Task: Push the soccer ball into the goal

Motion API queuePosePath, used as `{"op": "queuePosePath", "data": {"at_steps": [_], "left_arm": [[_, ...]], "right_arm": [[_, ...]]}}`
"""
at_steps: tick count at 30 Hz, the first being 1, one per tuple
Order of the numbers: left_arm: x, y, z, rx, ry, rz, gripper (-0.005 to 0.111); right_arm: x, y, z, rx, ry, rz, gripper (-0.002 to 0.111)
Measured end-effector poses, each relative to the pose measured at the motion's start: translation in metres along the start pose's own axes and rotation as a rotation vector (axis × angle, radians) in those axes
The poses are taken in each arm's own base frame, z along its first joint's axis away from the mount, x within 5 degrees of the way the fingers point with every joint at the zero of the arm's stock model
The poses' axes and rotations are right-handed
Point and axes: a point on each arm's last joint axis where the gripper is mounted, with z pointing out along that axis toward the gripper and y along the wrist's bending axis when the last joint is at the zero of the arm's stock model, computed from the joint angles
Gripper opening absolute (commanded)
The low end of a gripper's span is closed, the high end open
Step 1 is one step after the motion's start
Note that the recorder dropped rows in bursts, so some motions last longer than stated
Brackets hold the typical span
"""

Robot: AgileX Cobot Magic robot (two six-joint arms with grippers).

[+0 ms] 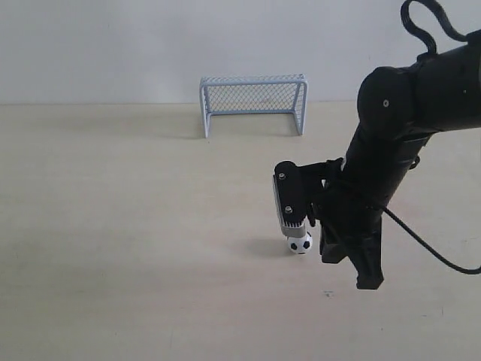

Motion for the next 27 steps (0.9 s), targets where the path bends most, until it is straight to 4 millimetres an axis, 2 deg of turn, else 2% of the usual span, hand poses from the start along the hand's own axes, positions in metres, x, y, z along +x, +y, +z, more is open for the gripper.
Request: {"op": "queuePosePath", "data": {"at_steps": [15,20,27], "left_arm": [[0.000,0.000,0.000,0.000,0.000,0.000,0.006],[0.000,0.000,0.000,0.000,0.000,0.000,0.006],[0.000,0.000,0.000,0.000,0.000,0.000,0.006]], "right_arm": [[0.001,0.004,0.001,-0.037,0.015,-0.028,0.000],[-0.008,0.007,0.002,-0.030,0.009,-0.060,0.000],[-0.011,0.007,0.002,-0.017,0.002,-0.062,0.000]]}}
